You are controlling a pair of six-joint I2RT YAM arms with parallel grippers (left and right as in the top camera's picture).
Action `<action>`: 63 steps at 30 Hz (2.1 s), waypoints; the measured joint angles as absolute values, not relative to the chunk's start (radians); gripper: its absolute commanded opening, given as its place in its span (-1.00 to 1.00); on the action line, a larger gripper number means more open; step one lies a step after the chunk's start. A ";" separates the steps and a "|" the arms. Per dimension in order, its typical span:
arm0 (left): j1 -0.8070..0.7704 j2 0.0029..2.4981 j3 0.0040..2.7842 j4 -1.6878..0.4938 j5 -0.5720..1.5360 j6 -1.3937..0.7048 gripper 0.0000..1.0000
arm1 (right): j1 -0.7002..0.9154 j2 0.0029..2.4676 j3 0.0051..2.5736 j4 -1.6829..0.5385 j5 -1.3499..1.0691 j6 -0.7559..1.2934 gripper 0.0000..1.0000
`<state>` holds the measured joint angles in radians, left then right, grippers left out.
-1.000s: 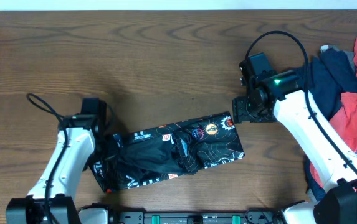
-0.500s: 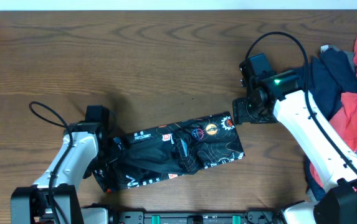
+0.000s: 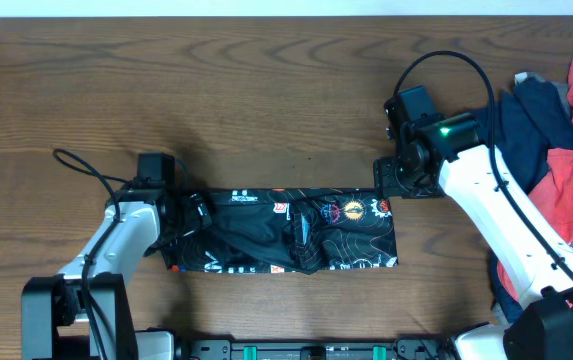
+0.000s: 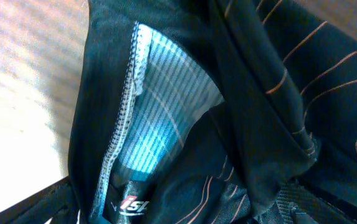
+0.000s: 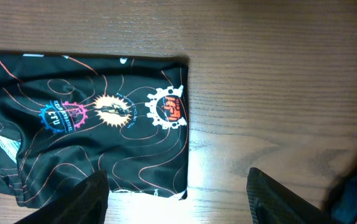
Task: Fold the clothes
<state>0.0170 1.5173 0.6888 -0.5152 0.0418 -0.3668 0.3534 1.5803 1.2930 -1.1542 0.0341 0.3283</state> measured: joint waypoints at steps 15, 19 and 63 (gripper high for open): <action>0.015 1.536 0.707 -0.485 0.059 -0.254 -0.06 | 0.353 1.580 1.293 -1.155 0.034 0.328 0.38; 0.011 1.536 0.707 -0.477 0.075 -0.253 -0.51 | 0.353 1.580 1.293 -1.156 0.034 0.328 0.38; 0.091 1.571 0.795 -0.704 -0.062 -0.304 0.61 | 0.117 1.580 1.293 -1.181 0.068 0.277 0.40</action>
